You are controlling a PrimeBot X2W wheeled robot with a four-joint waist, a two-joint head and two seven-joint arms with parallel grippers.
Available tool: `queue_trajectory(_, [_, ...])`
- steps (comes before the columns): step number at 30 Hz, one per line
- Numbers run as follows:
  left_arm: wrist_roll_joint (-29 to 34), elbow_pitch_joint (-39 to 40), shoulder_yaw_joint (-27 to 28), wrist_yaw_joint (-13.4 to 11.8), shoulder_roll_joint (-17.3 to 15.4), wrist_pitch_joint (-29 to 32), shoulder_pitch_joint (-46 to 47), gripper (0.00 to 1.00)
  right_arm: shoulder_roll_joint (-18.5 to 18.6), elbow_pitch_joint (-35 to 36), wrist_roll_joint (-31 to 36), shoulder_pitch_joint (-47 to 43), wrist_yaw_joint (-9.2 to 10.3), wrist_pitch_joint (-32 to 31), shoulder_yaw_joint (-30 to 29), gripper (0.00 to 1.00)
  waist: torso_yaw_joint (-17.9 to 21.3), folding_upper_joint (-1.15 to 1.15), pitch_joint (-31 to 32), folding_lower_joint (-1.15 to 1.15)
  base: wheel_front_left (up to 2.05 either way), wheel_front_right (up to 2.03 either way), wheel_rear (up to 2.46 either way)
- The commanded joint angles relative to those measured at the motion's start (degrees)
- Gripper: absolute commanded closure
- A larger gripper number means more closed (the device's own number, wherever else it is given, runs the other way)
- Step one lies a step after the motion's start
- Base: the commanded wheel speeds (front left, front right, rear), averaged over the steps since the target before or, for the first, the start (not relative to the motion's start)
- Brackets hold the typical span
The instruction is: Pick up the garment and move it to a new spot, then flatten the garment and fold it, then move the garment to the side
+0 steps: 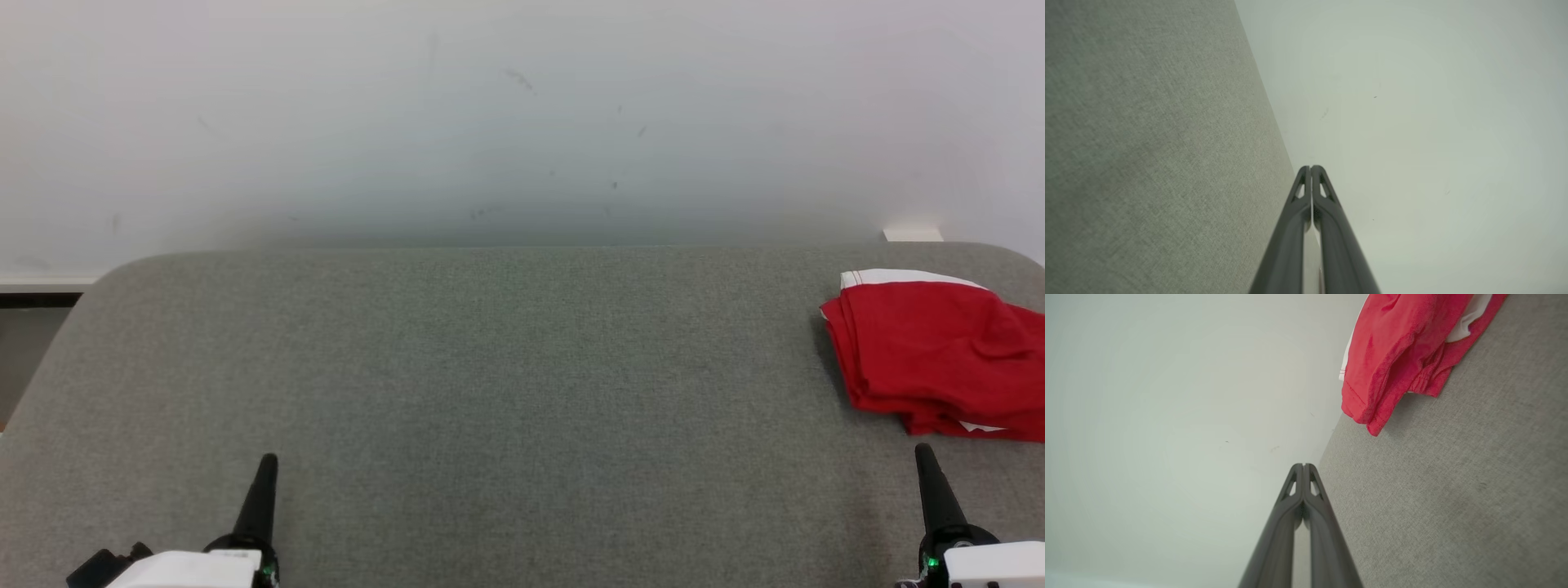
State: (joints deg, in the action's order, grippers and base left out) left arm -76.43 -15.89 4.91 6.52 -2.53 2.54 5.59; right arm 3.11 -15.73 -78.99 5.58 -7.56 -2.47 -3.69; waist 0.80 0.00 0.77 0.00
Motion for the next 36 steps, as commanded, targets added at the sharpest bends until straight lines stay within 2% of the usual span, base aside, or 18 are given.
queue_trajectory(1, [-1.2,0.6,0.3,0.3,-0.4,0.4,0.8,1.0,0.0,0.6,-1.1,0.9,0.1,-0.3,-0.4,1.0,0.0,0.0,0.0,0.0,0.0,0.0,0.0])
queue_trajectory(36, [-16.3,2.3,1.9,0.5,-0.5,4.3,1.1,1.0,-0.1,1.4,-13.7,1.5,0.13,-4.1,-3.0,1.0,-0.8,0.0,-0.7,0.0,0.0,0.0,0.0])
